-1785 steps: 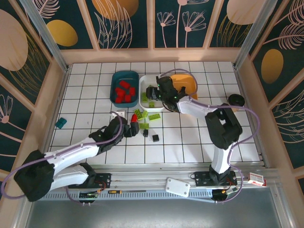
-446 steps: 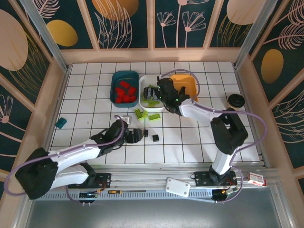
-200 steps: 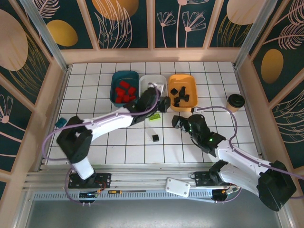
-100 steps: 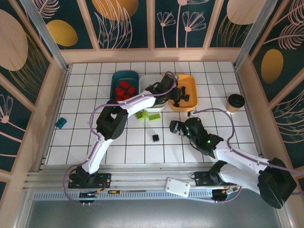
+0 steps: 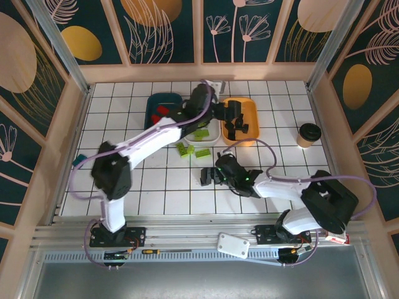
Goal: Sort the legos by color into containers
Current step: Place the lego in the container, then pick up the lego from the bottom-center of the table.
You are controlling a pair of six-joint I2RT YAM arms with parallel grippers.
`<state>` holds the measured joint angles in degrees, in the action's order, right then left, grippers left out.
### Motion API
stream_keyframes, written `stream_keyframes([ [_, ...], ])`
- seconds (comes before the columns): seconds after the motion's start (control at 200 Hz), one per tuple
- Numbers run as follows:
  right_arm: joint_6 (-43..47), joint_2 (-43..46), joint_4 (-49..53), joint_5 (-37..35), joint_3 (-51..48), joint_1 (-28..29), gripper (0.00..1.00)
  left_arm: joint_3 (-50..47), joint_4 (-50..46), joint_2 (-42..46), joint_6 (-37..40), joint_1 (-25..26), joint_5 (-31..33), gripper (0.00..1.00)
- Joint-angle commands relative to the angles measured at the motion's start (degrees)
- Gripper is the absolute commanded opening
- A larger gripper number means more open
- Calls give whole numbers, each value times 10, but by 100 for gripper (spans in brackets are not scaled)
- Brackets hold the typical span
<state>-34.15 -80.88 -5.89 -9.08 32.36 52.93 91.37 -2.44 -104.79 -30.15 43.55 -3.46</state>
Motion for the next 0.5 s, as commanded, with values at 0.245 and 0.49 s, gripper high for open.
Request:
stream_keyframes([
  [0.245, 11, -83, 24, -43, 64, 62, 85, -403, 89, 343, -41, 0, 129, 98],
  [0.49, 10, -118, 48, -65, 77, 89, 70, -587, 44, 474, -96, 0, 203, 99],
])
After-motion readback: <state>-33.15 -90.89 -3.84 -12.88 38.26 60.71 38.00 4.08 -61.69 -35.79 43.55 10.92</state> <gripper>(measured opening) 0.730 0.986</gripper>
